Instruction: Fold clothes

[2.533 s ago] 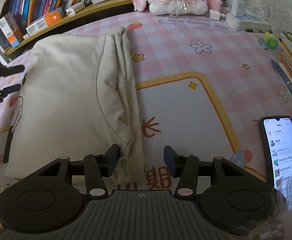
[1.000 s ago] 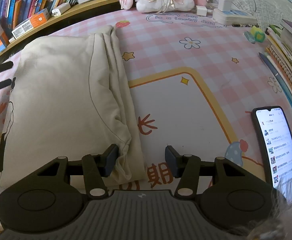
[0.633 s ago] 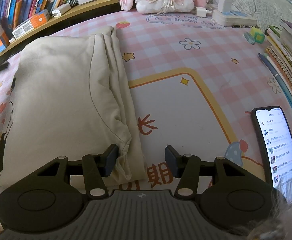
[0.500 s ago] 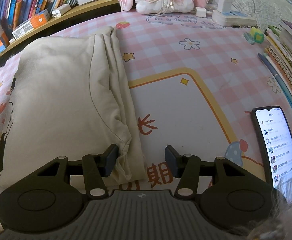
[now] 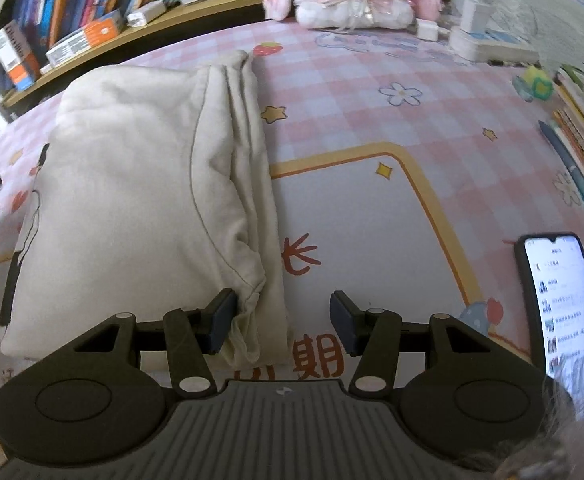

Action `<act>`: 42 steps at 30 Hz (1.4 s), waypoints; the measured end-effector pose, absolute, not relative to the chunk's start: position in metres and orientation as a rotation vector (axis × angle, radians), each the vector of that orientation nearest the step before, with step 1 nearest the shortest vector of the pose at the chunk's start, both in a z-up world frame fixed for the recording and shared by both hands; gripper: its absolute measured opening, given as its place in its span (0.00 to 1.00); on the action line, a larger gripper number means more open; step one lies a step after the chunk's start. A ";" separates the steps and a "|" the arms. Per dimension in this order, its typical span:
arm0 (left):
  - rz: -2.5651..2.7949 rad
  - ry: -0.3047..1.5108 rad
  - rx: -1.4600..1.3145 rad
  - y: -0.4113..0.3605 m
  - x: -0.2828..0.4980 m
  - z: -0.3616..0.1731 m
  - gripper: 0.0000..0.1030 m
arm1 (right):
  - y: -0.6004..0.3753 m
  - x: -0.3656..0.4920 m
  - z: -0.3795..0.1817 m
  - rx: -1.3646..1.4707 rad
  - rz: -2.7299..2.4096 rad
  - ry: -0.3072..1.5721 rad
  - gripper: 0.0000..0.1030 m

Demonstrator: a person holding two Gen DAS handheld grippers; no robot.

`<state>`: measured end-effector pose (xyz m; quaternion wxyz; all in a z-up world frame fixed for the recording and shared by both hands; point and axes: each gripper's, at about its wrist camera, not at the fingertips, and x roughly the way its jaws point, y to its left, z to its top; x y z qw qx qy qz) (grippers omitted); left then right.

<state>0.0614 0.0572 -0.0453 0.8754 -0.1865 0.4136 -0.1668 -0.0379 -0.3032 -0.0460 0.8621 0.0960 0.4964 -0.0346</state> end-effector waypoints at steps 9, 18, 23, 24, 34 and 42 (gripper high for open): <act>-0.289 0.902 -0.415 0.027 0.004 -0.047 0.63 | -0.311 -0.039 -0.048 0.156 0.053 1.017 0.49; -0.227 0.941 -0.450 0.010 -0.010 -0.049 0.06 | -0.322 -0.043 -0.050 0.150 0.145 0.973 0.49; -0.210 0.935 -0.395 -0.002 -0.027 -0.042 0.04 | -0.324 -0.045 -0.051 0.113 0.173 0.958 0.45; -0.207 0.934 -0.402 -0.001 -0.031 -0.042 0.04 | -0.324 -0.046 -0.051 0.113 0.180 0.960 0.43; -0.173 0.920 -0.411 0.003 -0.055 -0.042 0.05 | -0.318 -0.063 -0.051 0.098 0.261 0.977 0.35; -0.155 0.909 -0.343 -0.001 -0.056 -0.042 0.14 | -0.314 -0.073 -0.050 0.093 0.275 0.971 0.35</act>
